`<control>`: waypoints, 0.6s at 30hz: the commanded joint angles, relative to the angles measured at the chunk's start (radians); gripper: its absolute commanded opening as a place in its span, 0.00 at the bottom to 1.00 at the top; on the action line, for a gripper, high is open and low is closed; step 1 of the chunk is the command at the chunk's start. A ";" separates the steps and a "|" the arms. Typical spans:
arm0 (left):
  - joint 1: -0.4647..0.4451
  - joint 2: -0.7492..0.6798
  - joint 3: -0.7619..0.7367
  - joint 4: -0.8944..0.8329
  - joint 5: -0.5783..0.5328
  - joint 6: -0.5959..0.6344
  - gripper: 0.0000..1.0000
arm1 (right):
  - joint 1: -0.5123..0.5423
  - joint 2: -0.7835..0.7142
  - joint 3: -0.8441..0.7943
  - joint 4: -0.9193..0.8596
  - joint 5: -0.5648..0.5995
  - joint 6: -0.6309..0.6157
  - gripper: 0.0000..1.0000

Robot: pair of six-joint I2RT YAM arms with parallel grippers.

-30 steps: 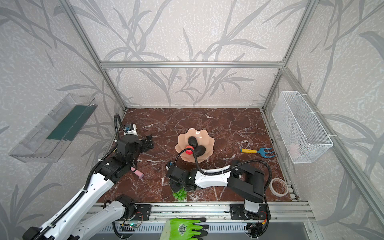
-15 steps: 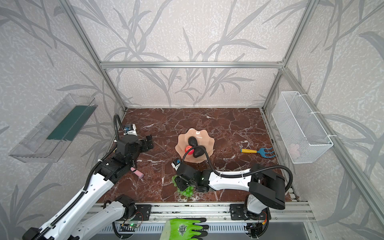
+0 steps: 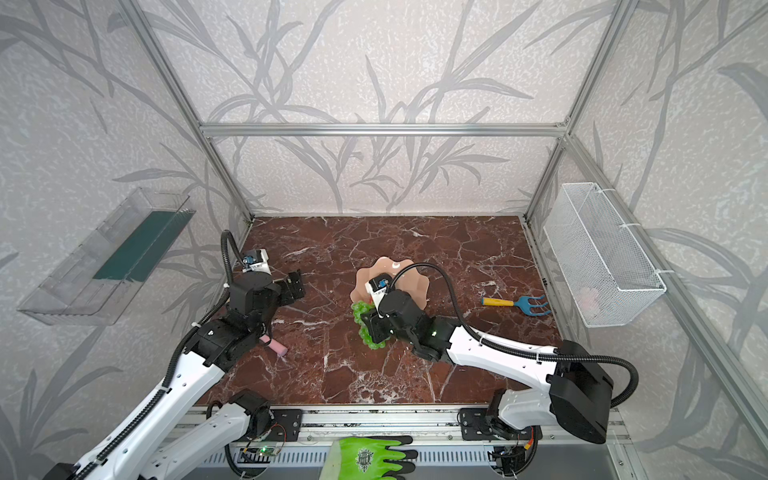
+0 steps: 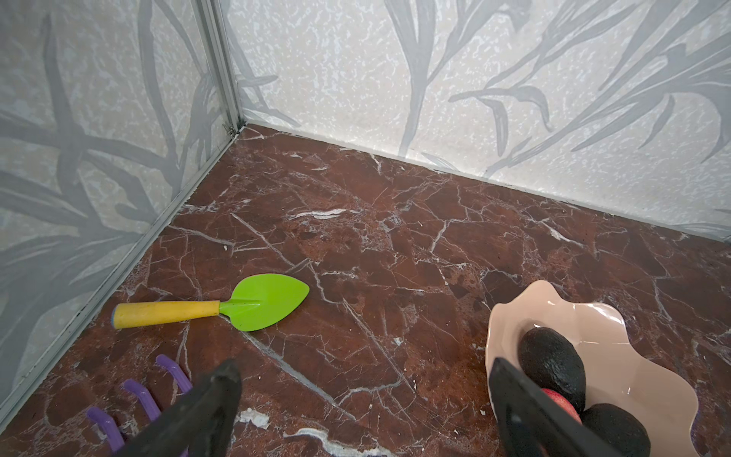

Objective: Place and organize the fake fruits in the fruit bowl
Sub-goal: 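Lift the grapes with the right gripper into the bowl and release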

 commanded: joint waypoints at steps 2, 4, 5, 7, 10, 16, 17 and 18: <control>0.004 -0.019 -0.016 0.003 -0.033 -0.024 0.97 | -0.098 -0.005 0.069 -0.008 -0.022 -0.067 0.31; 0.004 -0.022 -0.016 0.002 -0.036 -0.022 0.97 | -0.138 0.019 0.085 -0.003 -0.031 -0.085 0.31; 0.004 -0.022 -0.017 0.004 -0.037 -0.023 0.98 | -0.157 0.034 0.090 0.006 -0.030 -0.096 0.31; 0.004 -0.025 -0.021 0.007 -0.041 -0.023 0.97 | -0.195 0.069 0.099 0.028 -0.047 -0.105 0.31; 0.005 -0.025 -0.022 0.008 -0.044 -0.019 0.97 | -0.245 0.138 0.122 0.046 -0.096 -0.097 0.31; 0.004 -0.030 -0.025 0.013 -0.074 -0.011 0.97 | -0.282 0.252 0.141 0.096 -0.142 -0.098 0.33; 0.006 -0.031 -0.028 0.017 -0.082 -0.008 0.97 | -0.286 0.266 0.148 0.095 -0.138 -0.100 0.34; 0.006 -0.032 -0.032 0.023 -0.090 -0.007 0.97 | -0.290 0.277 0.153 0.096 -0.138 -0.100 0.37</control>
